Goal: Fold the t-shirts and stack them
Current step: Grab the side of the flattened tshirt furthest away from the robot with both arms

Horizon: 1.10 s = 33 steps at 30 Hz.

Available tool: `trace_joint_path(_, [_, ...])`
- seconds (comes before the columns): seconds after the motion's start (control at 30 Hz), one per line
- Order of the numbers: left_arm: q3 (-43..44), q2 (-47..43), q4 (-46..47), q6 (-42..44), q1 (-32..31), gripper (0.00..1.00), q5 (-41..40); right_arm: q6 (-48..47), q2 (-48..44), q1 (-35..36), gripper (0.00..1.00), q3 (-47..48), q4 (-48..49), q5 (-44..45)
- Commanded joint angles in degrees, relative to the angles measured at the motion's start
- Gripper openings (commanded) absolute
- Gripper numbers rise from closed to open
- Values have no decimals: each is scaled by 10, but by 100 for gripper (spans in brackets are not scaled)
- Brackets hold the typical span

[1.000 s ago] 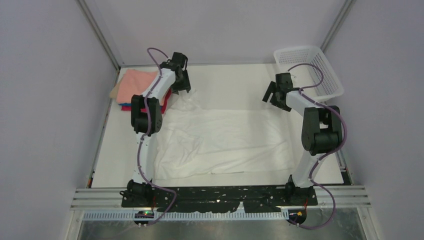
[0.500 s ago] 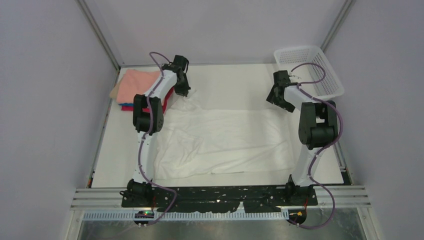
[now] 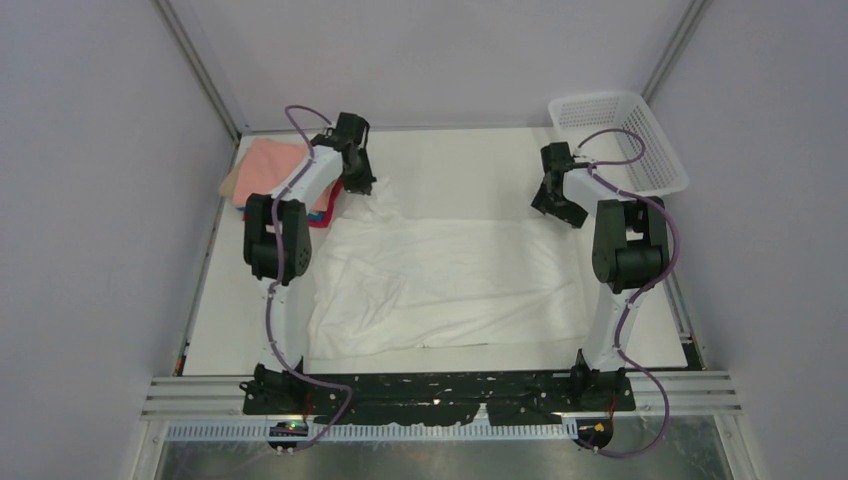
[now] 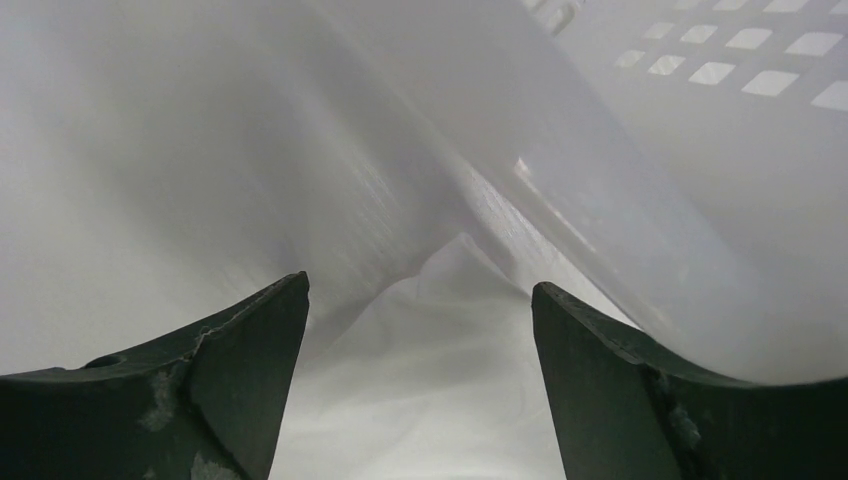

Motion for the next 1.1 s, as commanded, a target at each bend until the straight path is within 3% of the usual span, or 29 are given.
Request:
trace_joint_path(0.0, [-41, -86, 56, 10, 5, 0, 12, 15, 11, -7, 83, 7, -11, 8])
trace_joint_path(0.23, [-128, -161, 99, 13, 4, 0, 34, 26, 15, -8, 59, 19, -16, 19])
trace_joint_path(0.37, [-158, -184, 109, 15, 4, 0, 36, 28, 16, -9, 52, 18, -21, 20])
trace_joint_path(0.57, [-187, -211, 124, 13, 1, 0, 49, 30, 7, -9, 31, 12, -14, 24])
trace_joint_path(0.73, [-208, -235, 129, 13, -3, 0, 48, 26, 0, -9, 8, 14, -6, 25])
trace_joint_path(1.07, [-286, -307, 150, 9, -15, 0, 45, -3, -82, -4, 6, -47, 31, 10])
